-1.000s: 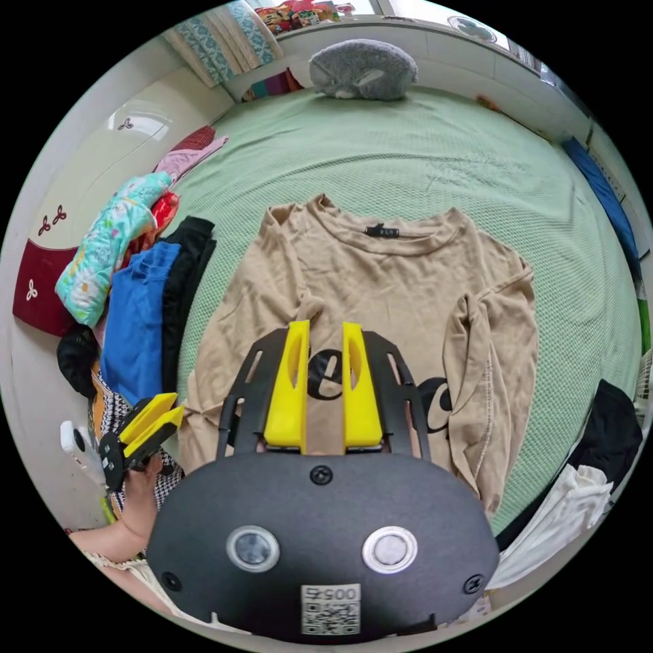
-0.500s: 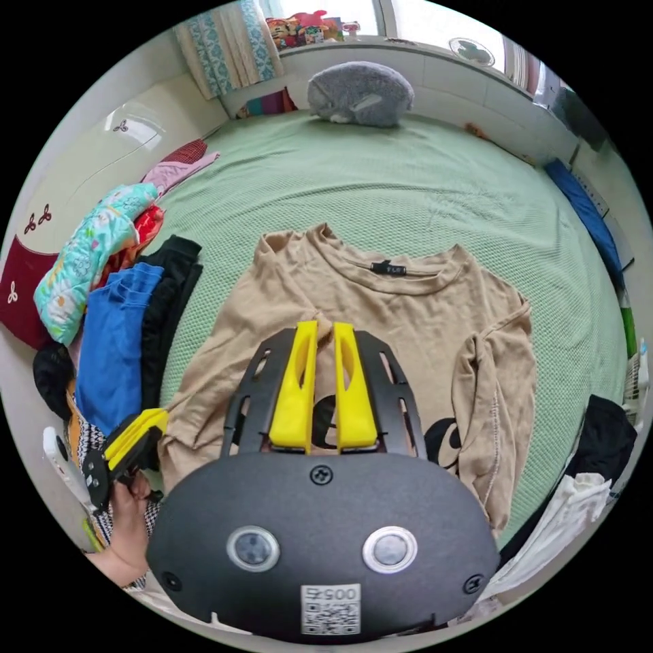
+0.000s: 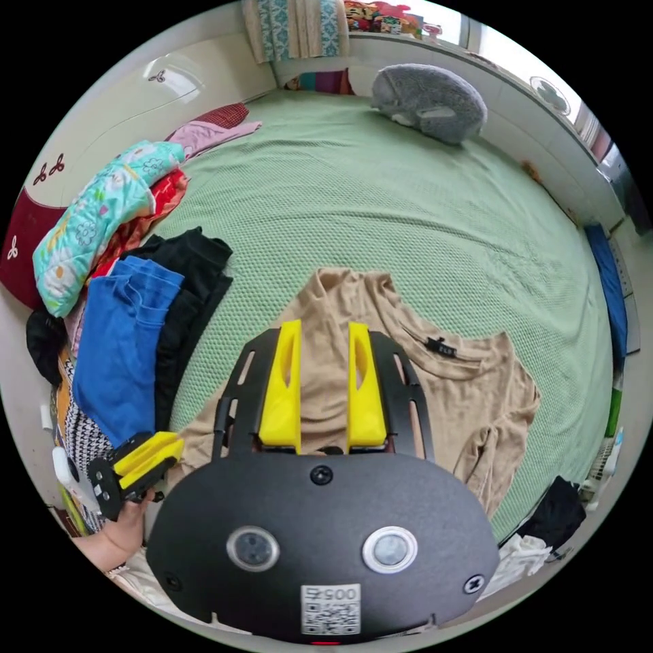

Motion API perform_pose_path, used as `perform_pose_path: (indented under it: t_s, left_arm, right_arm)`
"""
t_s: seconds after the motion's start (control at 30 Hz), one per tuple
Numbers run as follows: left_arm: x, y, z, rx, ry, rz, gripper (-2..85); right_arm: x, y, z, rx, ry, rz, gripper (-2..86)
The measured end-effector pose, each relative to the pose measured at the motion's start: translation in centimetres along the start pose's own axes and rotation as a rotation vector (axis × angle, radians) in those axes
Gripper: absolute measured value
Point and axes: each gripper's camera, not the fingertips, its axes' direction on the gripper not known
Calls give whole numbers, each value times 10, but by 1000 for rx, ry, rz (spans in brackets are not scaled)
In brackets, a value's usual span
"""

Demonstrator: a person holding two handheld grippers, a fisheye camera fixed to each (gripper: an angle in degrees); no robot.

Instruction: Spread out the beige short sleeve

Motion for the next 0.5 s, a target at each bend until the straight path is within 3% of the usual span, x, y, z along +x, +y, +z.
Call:
perform_pose_path:
  t_s: [0.2,0.33,0.5]
  left_arm:
    - [11,2,9,-24,-50,70,44]
    - [11,9,14,1,-34,66,32]
    - [24,12,21,-8,-100,85,19]
  right_arm:
    - [-16,-10,48,-62,27,-7,18]
    - [-29,-12,28,112,-71,28,-14]
    - [-44,-13,79,-66,27,54,-11]
